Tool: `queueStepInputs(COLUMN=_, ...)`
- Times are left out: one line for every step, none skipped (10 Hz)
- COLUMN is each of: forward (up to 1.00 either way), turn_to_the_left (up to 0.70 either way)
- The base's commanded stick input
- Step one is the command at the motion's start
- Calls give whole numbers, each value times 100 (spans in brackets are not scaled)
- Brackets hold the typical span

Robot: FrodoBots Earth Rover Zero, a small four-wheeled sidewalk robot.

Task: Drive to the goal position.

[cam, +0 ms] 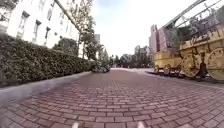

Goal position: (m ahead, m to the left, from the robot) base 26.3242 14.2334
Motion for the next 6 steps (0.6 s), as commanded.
queueStepInputs(forward=70, turn_to_the_left=0)
queueStepInputs(forward=70, turn_to_the_left=0)
queueStepInputs(forward=70, turn_to_the_left=0)
queueStepInputs(forward=70, turn_to_the_left=0)
queueStepInputs(forward=70, turn_to_the_left=0)
queueStepInputs(forward=70, turn_to_the_left=-5)
